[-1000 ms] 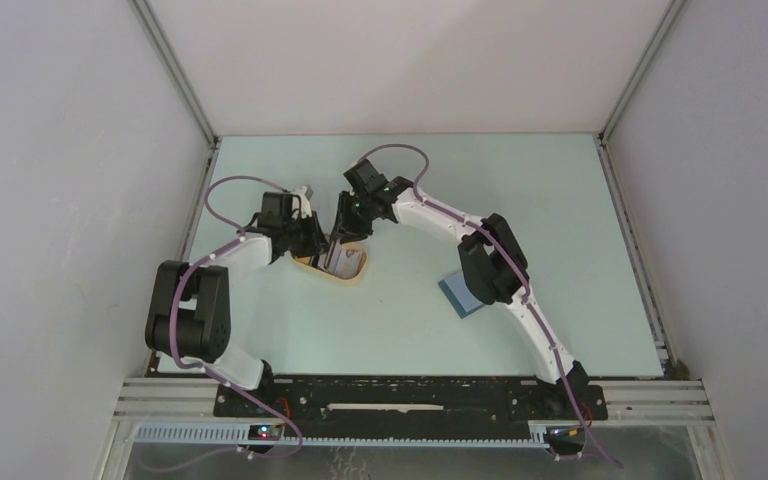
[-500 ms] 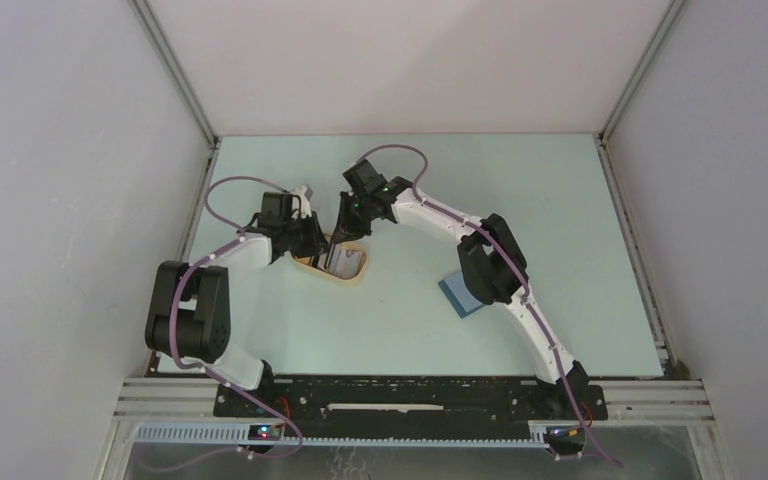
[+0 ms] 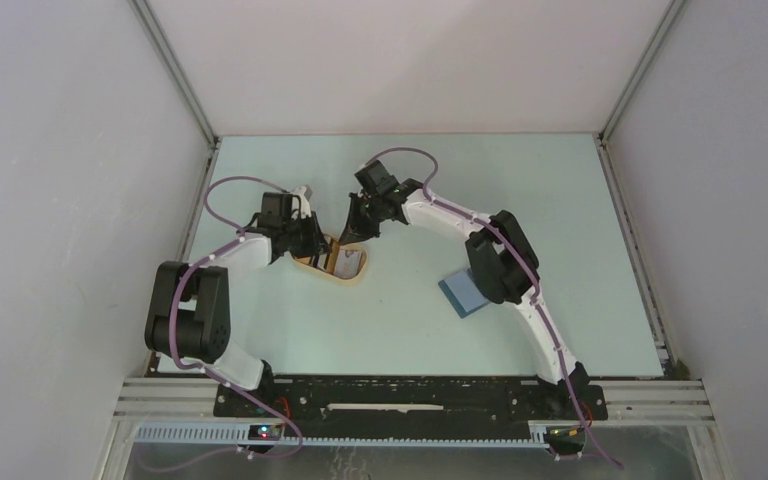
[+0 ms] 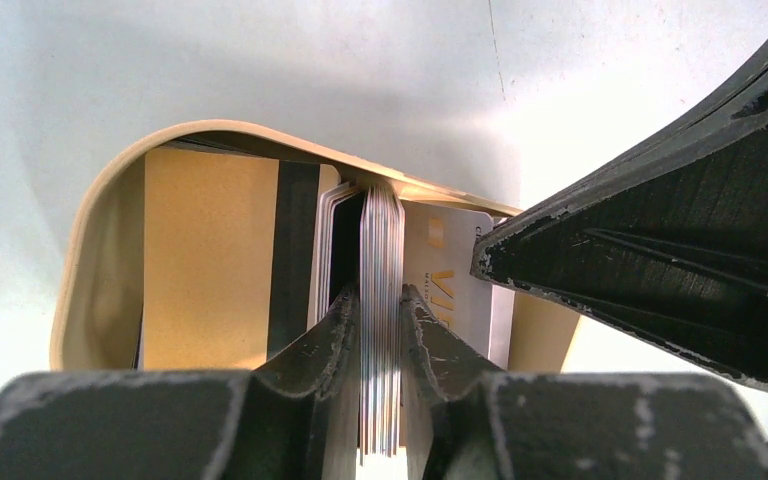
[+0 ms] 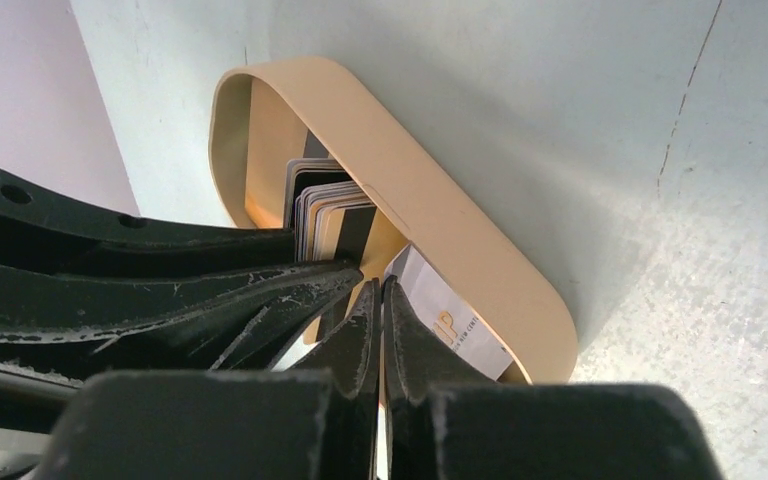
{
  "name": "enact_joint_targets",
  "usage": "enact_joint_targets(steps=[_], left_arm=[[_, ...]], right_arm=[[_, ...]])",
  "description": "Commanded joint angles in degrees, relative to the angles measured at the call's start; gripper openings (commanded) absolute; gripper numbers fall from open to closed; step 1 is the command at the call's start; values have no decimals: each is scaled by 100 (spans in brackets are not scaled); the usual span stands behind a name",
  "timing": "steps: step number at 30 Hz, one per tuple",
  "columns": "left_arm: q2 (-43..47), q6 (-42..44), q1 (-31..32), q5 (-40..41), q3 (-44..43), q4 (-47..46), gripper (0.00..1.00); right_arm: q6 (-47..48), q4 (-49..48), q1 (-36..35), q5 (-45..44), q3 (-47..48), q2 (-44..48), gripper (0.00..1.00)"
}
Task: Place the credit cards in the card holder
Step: Pick up the credit card from the storage box.
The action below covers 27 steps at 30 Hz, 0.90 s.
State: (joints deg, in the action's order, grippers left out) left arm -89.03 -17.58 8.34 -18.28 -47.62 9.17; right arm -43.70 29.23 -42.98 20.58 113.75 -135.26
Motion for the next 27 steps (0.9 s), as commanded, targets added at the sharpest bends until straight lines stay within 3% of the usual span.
enact_joint_targets(steps=[1,10,27], left_arm=[[107,-130,39,-163,112,156,19],[88,-131,38,-129,103,181,26],[98,-87,37,395,42,407,30]], right_arm=[[144,-96,12,409,-198,263,0],[-70,-494,182,1147,-437,458,0],[-69,-809,377,1311,-1156,1156,0]])
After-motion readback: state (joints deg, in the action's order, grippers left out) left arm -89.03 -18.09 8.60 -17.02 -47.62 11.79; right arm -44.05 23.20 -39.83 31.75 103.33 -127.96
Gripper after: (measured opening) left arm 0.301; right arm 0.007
